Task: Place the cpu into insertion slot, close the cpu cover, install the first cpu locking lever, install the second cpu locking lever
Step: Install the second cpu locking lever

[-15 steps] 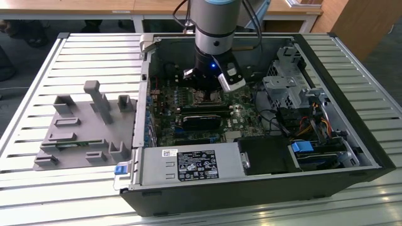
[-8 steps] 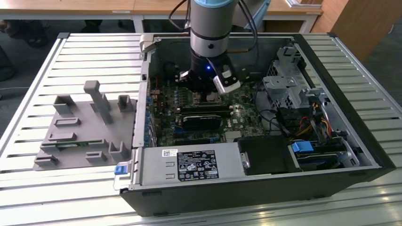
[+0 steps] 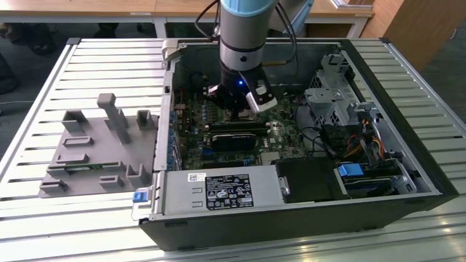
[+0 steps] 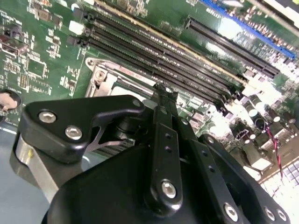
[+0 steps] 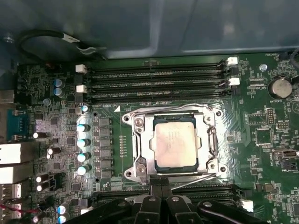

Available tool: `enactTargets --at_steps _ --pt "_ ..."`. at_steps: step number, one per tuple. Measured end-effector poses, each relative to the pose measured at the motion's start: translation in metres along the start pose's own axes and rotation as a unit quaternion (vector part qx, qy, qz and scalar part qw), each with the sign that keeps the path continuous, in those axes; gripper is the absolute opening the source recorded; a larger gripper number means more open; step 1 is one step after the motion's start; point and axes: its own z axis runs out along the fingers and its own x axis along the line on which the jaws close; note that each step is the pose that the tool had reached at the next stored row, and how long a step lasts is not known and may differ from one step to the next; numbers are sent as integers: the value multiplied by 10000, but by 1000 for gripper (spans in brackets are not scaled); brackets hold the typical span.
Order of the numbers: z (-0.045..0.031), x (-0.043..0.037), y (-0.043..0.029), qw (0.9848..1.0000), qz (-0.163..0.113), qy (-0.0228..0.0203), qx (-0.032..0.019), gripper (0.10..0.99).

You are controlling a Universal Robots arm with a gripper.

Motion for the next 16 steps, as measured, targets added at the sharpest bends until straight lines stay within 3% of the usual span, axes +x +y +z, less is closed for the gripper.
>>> enactTargets --at_steps 4,16 --pt "-4 2 -53 9999 1 10 -136 106" --pt "9 126 -142 9995 4 23 -304 106"
